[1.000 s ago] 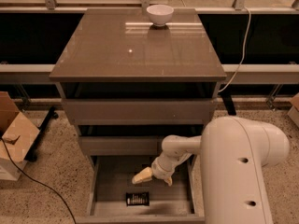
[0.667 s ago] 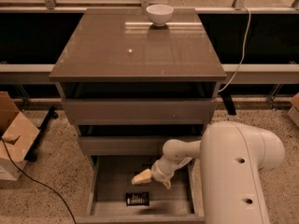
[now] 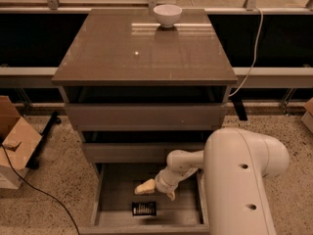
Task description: Pick rxbar chocolate from bottom drawer and place on counter
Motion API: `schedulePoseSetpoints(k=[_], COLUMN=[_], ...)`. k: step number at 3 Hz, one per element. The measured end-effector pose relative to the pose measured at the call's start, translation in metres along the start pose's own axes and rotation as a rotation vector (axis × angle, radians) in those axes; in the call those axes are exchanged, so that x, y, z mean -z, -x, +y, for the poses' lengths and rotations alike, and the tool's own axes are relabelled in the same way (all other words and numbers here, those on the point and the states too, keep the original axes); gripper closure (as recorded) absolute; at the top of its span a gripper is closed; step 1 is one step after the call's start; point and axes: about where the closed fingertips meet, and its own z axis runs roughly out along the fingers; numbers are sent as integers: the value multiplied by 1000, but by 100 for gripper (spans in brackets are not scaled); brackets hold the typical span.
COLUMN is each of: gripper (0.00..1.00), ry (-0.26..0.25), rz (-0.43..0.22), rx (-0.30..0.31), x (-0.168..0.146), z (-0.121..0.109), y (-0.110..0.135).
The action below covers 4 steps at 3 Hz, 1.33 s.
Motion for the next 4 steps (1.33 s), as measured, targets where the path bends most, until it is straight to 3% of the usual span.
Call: schedulePoseSetpoints(k=[2,4], gripper=[0,0], ry=[17,2], rz=[-38,-26], rx=[-78,-81], x=[-46,-59], z=[4,5], y=[22,23])
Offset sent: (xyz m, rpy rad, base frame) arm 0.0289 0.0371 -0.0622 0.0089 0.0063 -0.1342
